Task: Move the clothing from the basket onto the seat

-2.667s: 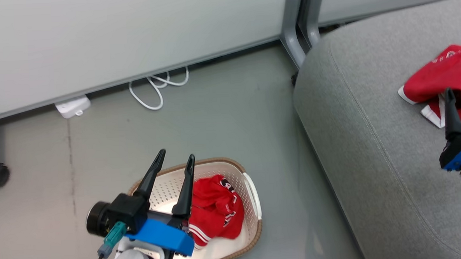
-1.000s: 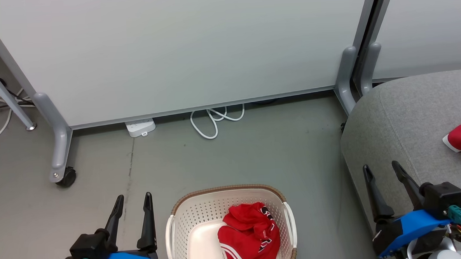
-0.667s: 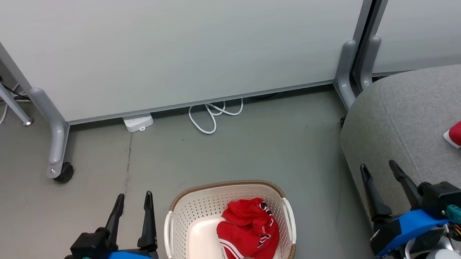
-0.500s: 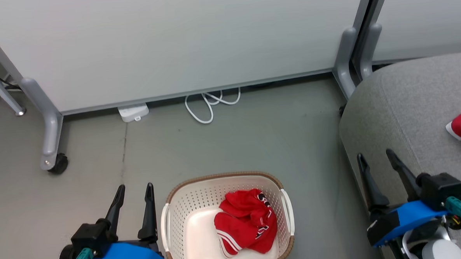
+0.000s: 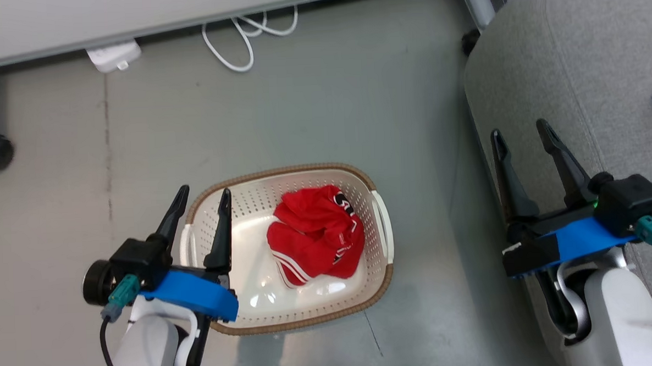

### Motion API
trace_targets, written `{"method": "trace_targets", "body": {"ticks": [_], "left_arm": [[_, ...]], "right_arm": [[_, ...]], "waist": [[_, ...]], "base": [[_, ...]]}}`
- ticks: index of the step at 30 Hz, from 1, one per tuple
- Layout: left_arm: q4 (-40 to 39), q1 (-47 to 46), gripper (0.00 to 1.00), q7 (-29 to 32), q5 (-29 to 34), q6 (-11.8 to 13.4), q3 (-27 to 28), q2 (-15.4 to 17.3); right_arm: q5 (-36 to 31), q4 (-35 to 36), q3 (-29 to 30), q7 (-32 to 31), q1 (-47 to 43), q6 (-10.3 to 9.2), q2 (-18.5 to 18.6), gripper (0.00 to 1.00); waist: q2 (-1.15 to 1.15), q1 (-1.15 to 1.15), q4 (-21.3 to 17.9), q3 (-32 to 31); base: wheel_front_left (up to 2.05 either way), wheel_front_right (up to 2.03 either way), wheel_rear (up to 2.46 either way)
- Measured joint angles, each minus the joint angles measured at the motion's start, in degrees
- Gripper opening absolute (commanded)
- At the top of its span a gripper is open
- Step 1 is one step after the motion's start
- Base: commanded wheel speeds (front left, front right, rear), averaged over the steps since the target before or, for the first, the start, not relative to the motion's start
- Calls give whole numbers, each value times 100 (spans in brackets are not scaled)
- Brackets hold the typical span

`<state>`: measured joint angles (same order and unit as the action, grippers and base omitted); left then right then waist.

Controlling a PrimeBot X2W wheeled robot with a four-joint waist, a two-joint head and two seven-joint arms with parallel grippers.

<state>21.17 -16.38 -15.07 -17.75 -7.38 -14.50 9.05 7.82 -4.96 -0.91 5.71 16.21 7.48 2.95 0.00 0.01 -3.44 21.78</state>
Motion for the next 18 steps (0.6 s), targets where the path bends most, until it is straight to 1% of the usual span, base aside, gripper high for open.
{"method": "trace_targets", "body": {"ticks": [4, 10, 18], "left_arm": [[261, -539, 100, 1, -51, 0, -356, 131], [715, -1287, 100, 1, -96, 0, -1036, 286], [1801, -1896, 100, 7, -468, 0, -2065, 553]], "right_arm": [[-13, 64, -108, 63, 384, 1, -1, 100], [-18, 177, -213, 152, 818, 1, 1, 100], [168, 87, -548, 352, 1150, 1, 1, 100]], "waist": [[0, 1, -182, 571], [0, 1, -501, 1370], [0, 1, -990, 2129]], "base": [[0, 0, 0], [0, 0, 0], [0, 0, 0]]}}
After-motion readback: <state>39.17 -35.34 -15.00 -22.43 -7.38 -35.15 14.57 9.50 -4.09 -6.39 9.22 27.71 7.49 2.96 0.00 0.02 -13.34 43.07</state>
